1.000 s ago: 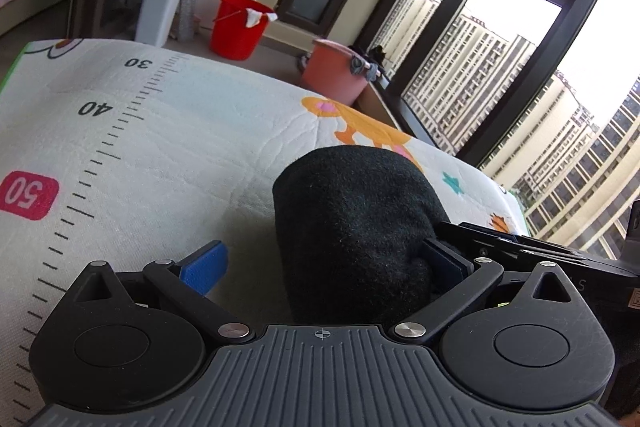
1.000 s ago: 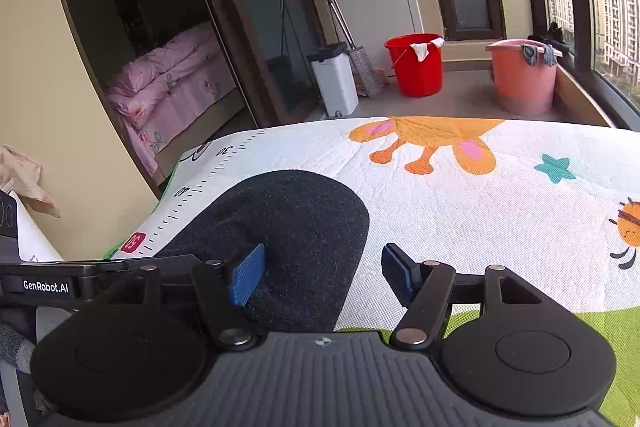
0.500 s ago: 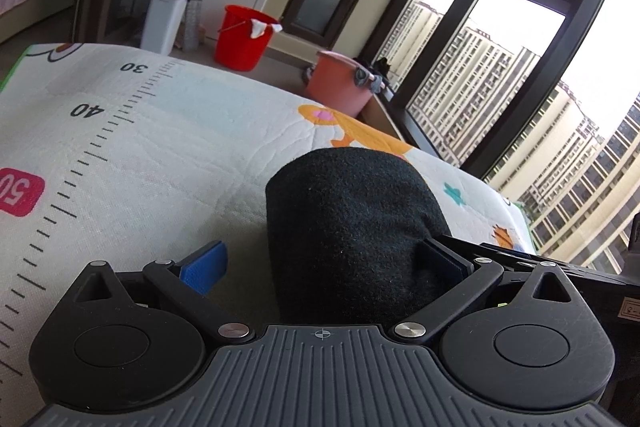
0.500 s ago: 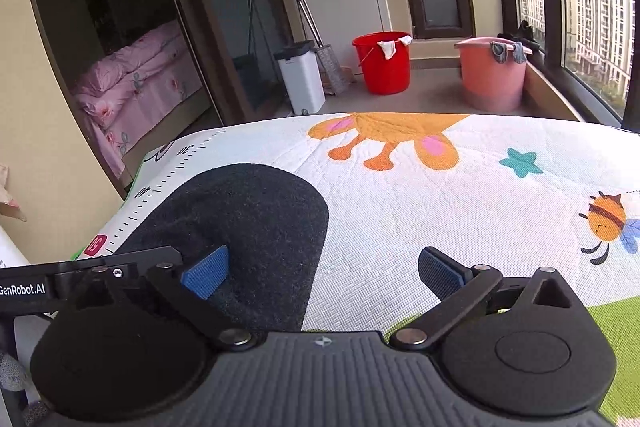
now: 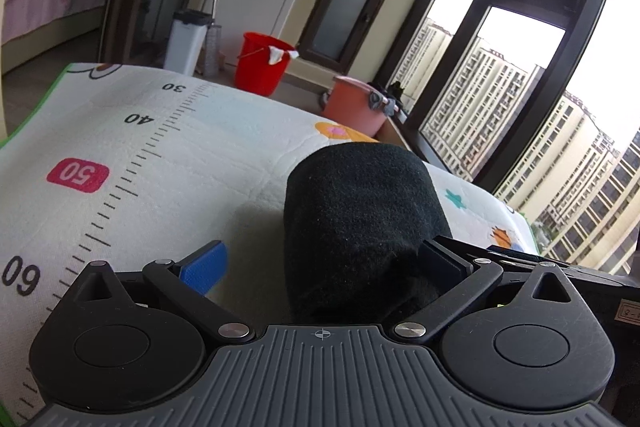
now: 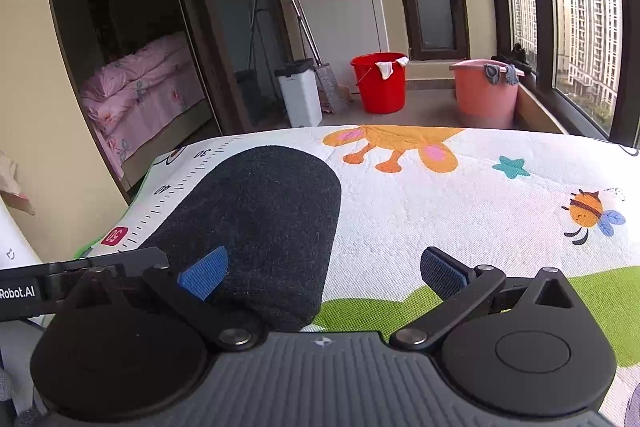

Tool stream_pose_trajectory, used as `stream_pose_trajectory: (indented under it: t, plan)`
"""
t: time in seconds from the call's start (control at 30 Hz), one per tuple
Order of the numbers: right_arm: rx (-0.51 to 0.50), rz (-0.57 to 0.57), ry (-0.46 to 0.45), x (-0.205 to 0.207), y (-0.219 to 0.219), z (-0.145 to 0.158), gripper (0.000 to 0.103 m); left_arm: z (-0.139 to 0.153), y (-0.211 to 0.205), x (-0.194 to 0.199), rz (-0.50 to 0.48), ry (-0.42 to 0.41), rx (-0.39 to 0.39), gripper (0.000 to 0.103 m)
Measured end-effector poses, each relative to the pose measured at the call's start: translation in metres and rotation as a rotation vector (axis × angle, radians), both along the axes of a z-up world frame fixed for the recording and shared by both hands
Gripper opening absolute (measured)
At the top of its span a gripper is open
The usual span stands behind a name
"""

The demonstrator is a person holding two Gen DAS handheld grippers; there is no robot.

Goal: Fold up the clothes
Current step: 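Roll the last of the strip into the bundle with the right tool, then release the rolled bundle and pull both tools back from it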

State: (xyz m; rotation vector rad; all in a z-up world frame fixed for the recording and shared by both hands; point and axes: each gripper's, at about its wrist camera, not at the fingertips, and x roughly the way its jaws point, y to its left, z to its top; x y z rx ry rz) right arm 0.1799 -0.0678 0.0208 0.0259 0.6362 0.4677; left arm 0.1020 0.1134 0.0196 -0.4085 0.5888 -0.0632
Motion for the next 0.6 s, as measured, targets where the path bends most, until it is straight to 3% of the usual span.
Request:
stream_pose_trajectory:
  t: [0.13, 0.27, 0.37, 0.47, 0.6]
  plan:
    - [-0.015, 0.013, -0.019, 0.006, 0.013, -0.005, 0.103, -0.002, 0.008, -0.017, 0.04, 0.01, 0.024, 0.103]
    - [0.059, -0.02, -0.066, -0.009, -0.002, -0.003, 0.103, -0.001, 0.011, -0.041, 0.064, -0.016, 0.055, 0.103]
    - [0.1, -0.046, -0.083, -0.028, -0.018, -0.002, 0.103, -0.001, 0.002, -0.063, 0.065, -0.066, 0.102, 0.103]
    - [0.113, 0.01, -0.087, -0.055, -0.028, -0.005, 0.103, -0.002, -0.011, -0.077, 0.052, -0.12, 0.128, 0.103]
    - [0.048, 0.006, -0.153, -0.094, -0.031, -0.008, 0.103, 0.0, -0.028, -0.09, 0.013, -0.165, 0.175, 0.103]
